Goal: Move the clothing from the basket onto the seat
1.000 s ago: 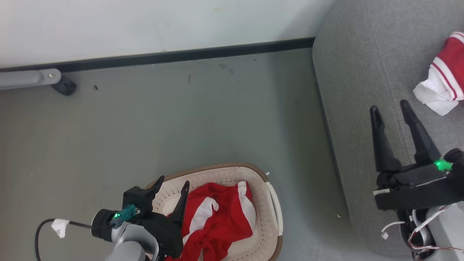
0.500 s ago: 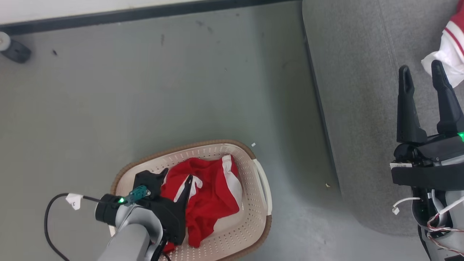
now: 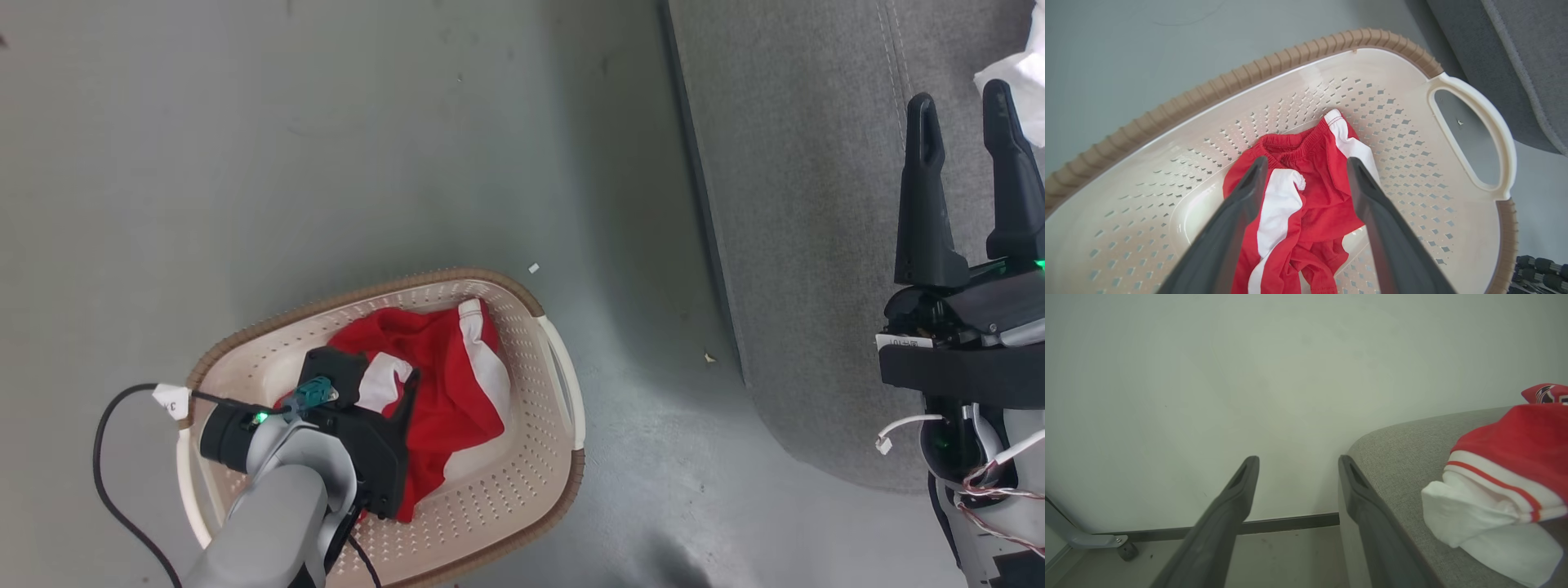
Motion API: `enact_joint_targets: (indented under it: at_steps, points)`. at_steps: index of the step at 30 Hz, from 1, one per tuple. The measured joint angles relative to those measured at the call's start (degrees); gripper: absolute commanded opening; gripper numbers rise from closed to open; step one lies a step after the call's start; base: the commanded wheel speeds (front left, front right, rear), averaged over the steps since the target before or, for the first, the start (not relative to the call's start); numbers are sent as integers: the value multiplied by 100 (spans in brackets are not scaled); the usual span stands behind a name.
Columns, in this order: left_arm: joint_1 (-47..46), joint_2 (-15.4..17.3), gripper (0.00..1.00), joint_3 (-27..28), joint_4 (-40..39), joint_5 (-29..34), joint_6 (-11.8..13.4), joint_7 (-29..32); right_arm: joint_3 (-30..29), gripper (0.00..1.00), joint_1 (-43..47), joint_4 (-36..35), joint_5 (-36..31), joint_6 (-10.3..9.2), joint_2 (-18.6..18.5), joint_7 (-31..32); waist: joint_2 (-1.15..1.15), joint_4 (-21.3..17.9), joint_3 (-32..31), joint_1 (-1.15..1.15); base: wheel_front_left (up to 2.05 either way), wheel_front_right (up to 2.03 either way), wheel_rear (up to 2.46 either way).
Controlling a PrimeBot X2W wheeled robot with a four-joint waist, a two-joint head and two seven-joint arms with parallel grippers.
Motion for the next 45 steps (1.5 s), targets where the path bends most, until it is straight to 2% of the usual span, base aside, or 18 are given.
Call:
enact_joint_targets:
  at_steps: [20,30,39,40,41,42,45]
  points:
    - [-723,129,100,-5,898,187,116,299,-77,100,-347,-442,-170,107,126,0,0,-384,851,-1,0,0,0]
    - [-1003,327,100,5,1295,240,292,460,45,100,-480,-470,-259,158,300,0,0,-524,1242,0,0,0,0]
    - [-1048,325,100,-22,1475,247,314,519,-30,100,-550,-701,-304,178,420,0,-1,-621,1345,-1,0,0,0]
    - [-1065,325,88,-23,1485,247,313,519,-35,100,-550,-732,-327,180,430,-1,-1,-629,1352,-1,0,0,0]
    - [-1090,325,29,-23,1497,247,312,519,-38,100,-550,-748,-335,194,439,-1,-1,-637,1358,-1,0,0,0]
    - [-1117,326,0,-24,1500,247,307,517,-40,100,-550,-760,-357,201,450,-1,-1,-644,1364,-1,0,0,0]
    - [-1143,323,0,-25,1512,247,258,516,-54,100,-550,-779,-400,202,477,-1,-1,-661,1376,-1,0,0,0]
